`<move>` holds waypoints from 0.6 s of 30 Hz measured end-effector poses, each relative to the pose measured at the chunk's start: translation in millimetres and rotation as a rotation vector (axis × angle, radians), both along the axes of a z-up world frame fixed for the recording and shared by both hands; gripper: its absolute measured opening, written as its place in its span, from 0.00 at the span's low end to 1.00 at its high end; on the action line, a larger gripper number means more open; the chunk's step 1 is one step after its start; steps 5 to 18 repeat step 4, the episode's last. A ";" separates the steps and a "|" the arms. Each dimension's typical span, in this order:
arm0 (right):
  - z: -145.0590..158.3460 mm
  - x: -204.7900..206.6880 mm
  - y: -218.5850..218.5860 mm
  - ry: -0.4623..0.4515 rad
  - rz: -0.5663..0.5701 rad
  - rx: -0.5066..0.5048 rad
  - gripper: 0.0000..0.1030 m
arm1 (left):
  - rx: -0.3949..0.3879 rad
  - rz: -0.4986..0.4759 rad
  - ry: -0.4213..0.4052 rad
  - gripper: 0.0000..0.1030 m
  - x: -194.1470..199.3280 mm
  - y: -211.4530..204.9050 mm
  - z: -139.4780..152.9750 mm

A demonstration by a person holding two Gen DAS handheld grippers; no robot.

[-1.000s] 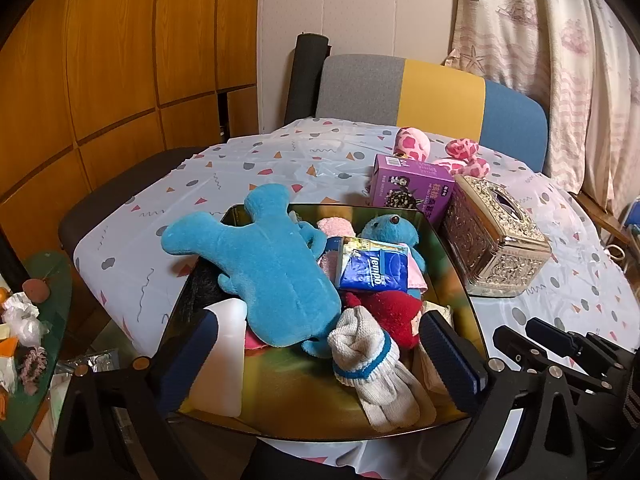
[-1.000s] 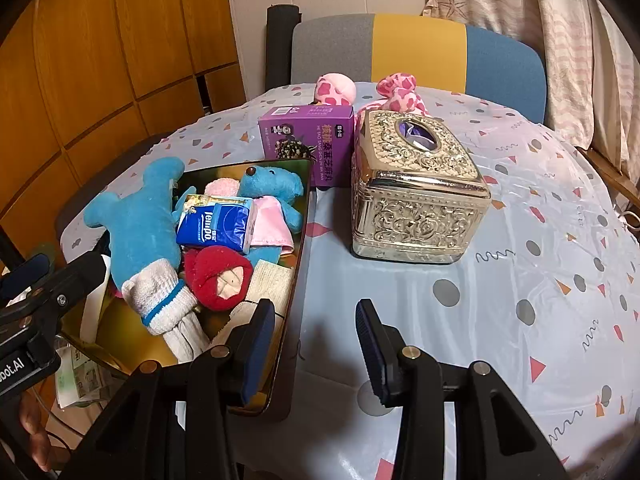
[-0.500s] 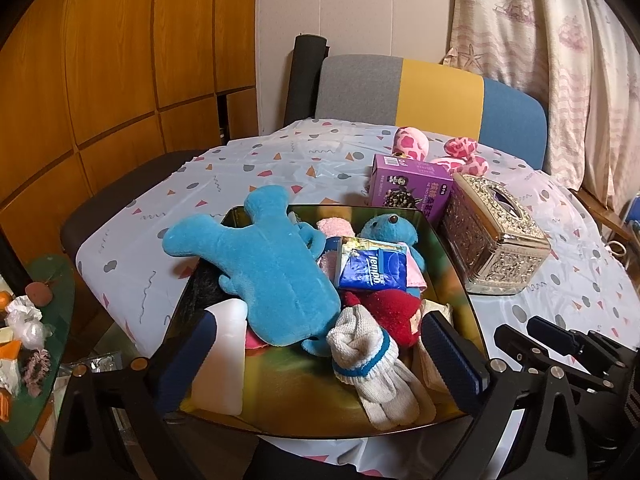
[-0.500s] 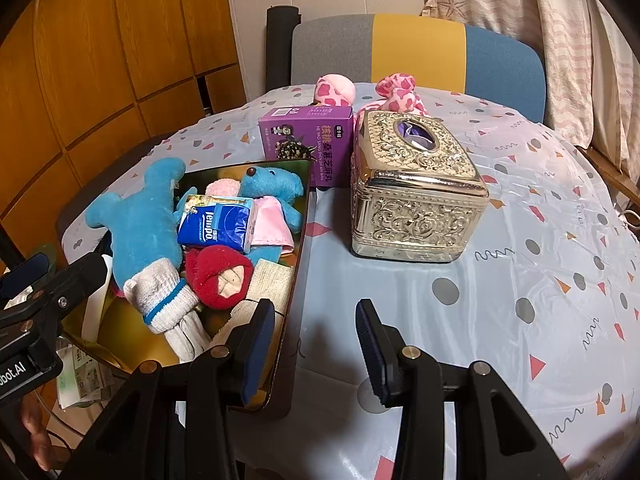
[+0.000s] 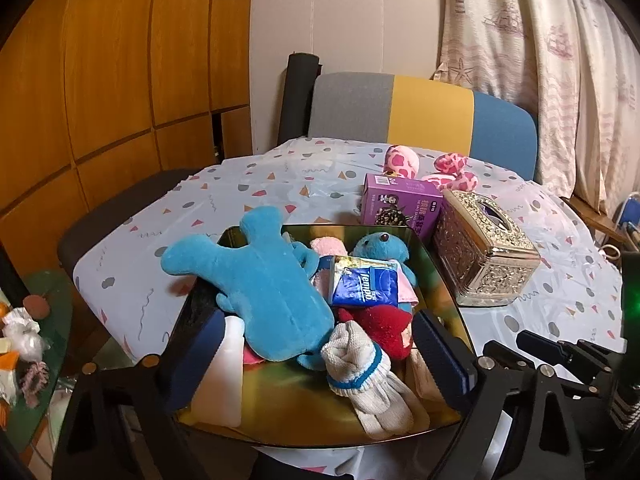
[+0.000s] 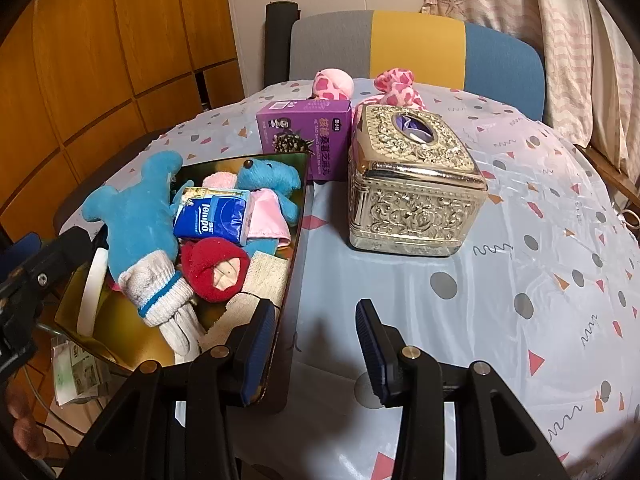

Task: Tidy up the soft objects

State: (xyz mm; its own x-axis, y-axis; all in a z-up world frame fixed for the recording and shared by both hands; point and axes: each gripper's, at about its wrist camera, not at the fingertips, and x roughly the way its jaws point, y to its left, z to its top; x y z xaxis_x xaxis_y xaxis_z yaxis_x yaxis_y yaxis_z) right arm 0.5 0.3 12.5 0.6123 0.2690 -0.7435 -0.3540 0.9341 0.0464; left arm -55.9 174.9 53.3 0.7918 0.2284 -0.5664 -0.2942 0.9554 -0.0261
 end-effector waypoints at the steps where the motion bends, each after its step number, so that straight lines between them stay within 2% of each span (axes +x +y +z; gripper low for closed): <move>1: -0.1 0.0 -0.5 -0.001 -0.002 -0.001 0.41 | -0.004 0.004 0.003 0.92 0.5 1.3 -0.6; 4: 0.3 0.9 -2.8 0.001 -0.010 0.008 0.41 | -0.022 0.017 0.024 1.00 3.0 5.3 -2.6; 18: 0.3 0.9 -2.8 0.001 -0.010 0.008 0.41 | -0.022 0.017 0.024 1.00 3.0 5.3 -2.6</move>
